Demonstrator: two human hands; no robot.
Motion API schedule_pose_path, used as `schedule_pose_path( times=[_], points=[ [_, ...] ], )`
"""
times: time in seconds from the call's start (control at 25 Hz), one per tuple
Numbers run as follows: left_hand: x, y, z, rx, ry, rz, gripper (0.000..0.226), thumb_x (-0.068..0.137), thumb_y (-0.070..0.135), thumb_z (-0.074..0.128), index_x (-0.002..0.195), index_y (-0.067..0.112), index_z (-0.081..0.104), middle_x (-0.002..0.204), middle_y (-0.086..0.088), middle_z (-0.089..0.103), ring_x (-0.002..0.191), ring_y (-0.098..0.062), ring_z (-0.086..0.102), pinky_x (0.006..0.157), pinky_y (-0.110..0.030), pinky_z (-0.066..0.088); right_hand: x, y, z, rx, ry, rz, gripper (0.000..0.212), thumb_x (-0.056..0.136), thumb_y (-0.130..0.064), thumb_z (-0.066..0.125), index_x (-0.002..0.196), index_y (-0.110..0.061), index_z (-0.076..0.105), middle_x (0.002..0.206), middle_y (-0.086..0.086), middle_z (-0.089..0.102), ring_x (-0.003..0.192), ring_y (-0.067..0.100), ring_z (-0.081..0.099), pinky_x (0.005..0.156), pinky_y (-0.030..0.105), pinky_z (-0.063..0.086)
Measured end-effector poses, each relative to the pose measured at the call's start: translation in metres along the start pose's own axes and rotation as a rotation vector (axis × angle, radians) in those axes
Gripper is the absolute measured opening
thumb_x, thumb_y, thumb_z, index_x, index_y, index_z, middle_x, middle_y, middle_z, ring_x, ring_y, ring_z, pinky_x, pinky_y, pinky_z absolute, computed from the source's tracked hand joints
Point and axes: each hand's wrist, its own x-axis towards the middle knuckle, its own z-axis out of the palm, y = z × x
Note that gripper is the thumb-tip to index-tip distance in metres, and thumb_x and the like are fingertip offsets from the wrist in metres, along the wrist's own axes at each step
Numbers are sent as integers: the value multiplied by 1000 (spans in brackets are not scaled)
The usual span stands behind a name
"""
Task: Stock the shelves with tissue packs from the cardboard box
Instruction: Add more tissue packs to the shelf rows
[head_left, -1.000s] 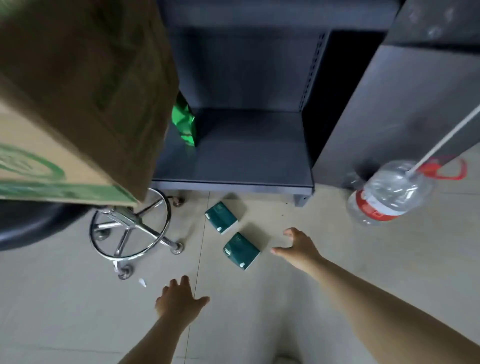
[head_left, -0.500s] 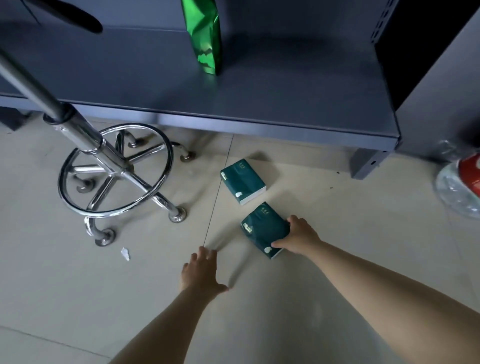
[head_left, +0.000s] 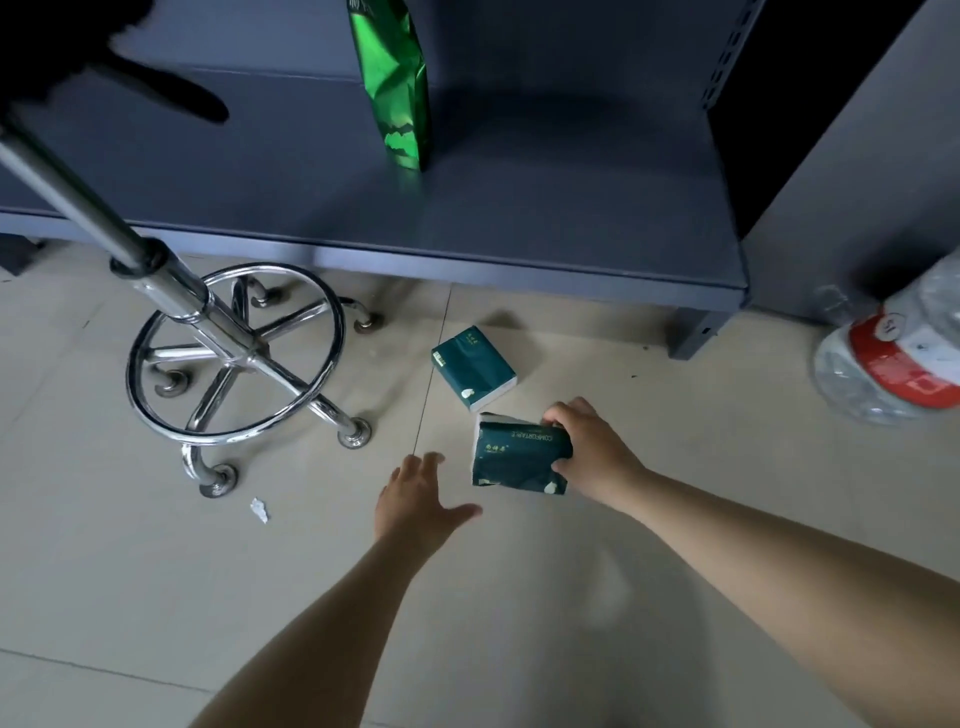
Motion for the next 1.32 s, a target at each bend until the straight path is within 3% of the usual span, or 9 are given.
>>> schedule_pose_path(
  times=[0.32, 0.44, 0.6, 0.72, 0.8, 1.0, 1.16, 1.32],
  points=[
    [-120, 136, -221, -19, 16, 121, 68, 78, 50, 69, 136, 27, 40, 129, 2, 49, 119, -16, 46, 96, -29, 40, -141, -143, -240, -19, 101, -46, 36, 76, 5, 59, 101, -20, 52, 105, -8, 45, 93, 12, 49, 81, 19, 38],
    [-177, 185, -325, -147, 37, 153, 56, 78, 50, 68, 126, 28, 52, 122, 3, 56, 112, -16, 50, 90, -28, 43, -198, -214, -344, -13, 162, -74, 35, 76, 4, 64, 104, -16, 56, 105, -6, 48, 96, 11, 49, 86, 18, 37],
    [-242, 249, -488, -248, 135, 271, 46, 79, 45, 69, 119, 27, 57, 119, 4, 56, 114, -15, 51, 91, -26, 41, -270, -330, -492, -22, 249, -144, 34, 76, 5, 66, 101, -17, 58, 104, -4, 52, 93, 10, 51, 78, 3, 32],
    [-277, 288, -614, -284, 253, 372, 48, 78, 44, 71, 120, 24, 57, 118, 4, 55, 115, -14, 50, 94, -29, 42, -319, -418, -598, -33, 331, -219, 42, 77, 3, 68, 92, -33, 52, 99, -11, 52, 92, 9, 53, 77, 7, 37],
    [-298, 309, -692, -285, 341, 433, 52, 77, 45, 72, 122, 25, 56, 116, 5, 55, 115, -14, 50, 93, -28, 41, -347, -473, -659, -20, 389, -276, 43, 77, 3, 68, 93, -34, 53, 100, -12, 53, 91, 13, 55, 79, 18, 46],
    [-332, 355, -854, -285, 568, 569, 56, 75, 46, 74, 122, 24, 55, 119, 5, 55, 117, -14, 48, 94, -32, 43, -394, -577, -771, -16, 589, -424, 43, 77, -1, 70, 96, -36, 54, 104, -12, 55, 89, 18, 57, 83, 38, 51],
    [-335, 389, -942, -270, 687, 667, 57, 78, 45, 73, 126, 23, 52, 119, 5, 54, 118, -15, 47, 92, -32, 44, -391, -622, -834, -39, 698, -485, 32, 84, -12, 68, 105, -31, 53, 112, -14, 52, 93, 5, 52, 89, 27, 46],
    [-306, 421, -993, -230, 778, 710, 60, 81, 46, 70, 131, 23, 47, 127, 4, 50, 123, -16, 43, 96, -30, 42, -347, -638, -885, -67, 755, -537, 31, 84, -14, 67, 104, -32, 52, 109, -17, 51, 103, 6, 48, 92, 24, 41]
  ],
)
